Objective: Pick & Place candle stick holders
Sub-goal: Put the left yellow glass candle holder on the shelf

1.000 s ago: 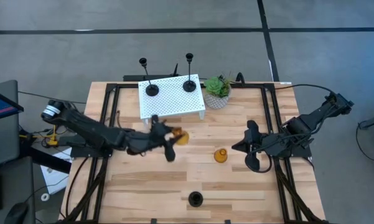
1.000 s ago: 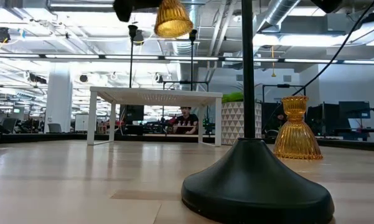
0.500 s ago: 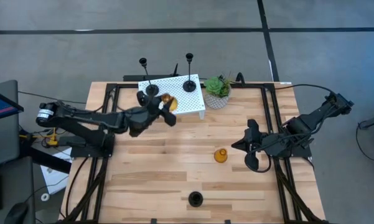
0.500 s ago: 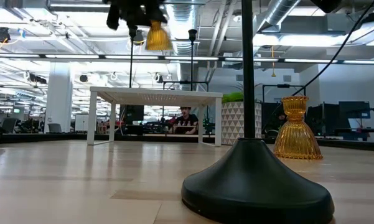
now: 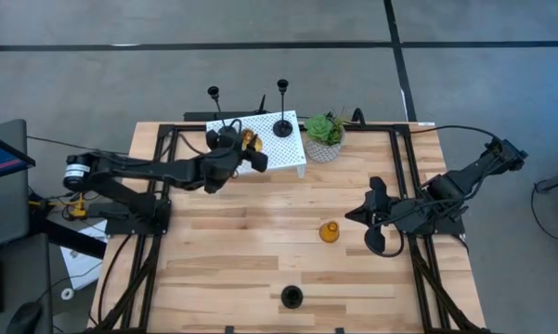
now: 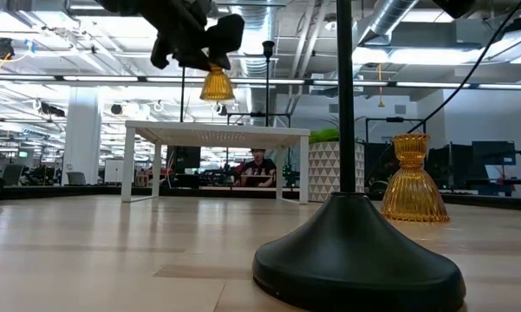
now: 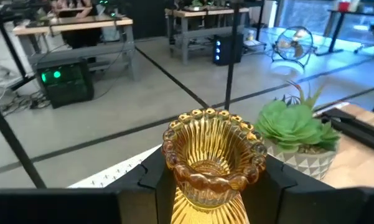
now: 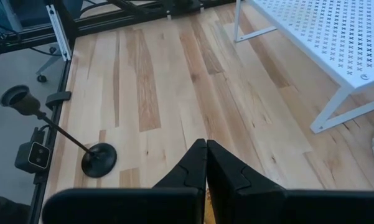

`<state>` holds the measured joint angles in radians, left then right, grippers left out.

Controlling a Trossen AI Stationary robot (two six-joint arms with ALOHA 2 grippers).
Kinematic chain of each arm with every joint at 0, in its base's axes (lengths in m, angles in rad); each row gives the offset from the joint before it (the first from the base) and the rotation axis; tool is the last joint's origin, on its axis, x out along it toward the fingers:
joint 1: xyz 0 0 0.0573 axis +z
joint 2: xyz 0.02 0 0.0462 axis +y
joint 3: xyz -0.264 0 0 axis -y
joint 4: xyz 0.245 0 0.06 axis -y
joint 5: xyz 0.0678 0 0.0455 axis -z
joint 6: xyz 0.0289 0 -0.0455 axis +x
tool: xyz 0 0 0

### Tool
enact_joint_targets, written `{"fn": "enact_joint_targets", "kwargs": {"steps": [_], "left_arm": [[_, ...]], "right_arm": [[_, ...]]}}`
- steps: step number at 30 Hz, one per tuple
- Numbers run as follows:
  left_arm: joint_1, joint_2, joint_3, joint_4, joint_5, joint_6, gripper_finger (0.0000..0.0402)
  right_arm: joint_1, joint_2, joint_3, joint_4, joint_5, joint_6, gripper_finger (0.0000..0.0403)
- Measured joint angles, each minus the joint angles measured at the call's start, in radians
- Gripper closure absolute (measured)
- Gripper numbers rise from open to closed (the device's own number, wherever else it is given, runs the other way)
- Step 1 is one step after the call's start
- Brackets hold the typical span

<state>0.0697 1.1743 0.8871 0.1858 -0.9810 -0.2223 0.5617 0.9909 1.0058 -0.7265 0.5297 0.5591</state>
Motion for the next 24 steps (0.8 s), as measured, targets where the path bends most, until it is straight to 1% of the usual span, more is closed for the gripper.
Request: {"fn": "enact_joint_targets", "kwargs": {"steps": [2,6,8,13,20,24], "left_arm": [[-0.001,0.01,0.0,-0.015,-0.023,-0.025,0.0263],[0.0,0.03,0.0,-0.033,-0.085,-0.03,0.0263],[0.002,0.03,0.0,-0.032,-0.094,-0.03,0.0263],[0.015,0.03,0.0,-0.037,-0.095,-0.101,0.0263],[0.034,0.03,0.0,-0.054,-0.096,-0.104,0.0263],[0.034,0.03,-0.029,-0.054,-0.095,-0.127,0.0263]], "right_arm": [[0.0,0.0,0.0,0.0,0.0,0.0,0.0403],[0.0,0.0,0.0,0.0,0.0,0.001,0.0403],[0.0,0.0,0.0,-0.003,0.0,0.001,0.0403],[0.0,0.0,0.0,-0.003,0.0,0.001,0.0403],[0.0,0.0,0.0,-0.009,0.0,0.001,0.0403],[0.0,0.0,0.0,-0.01,0.0,0.001,0.0403]]}}
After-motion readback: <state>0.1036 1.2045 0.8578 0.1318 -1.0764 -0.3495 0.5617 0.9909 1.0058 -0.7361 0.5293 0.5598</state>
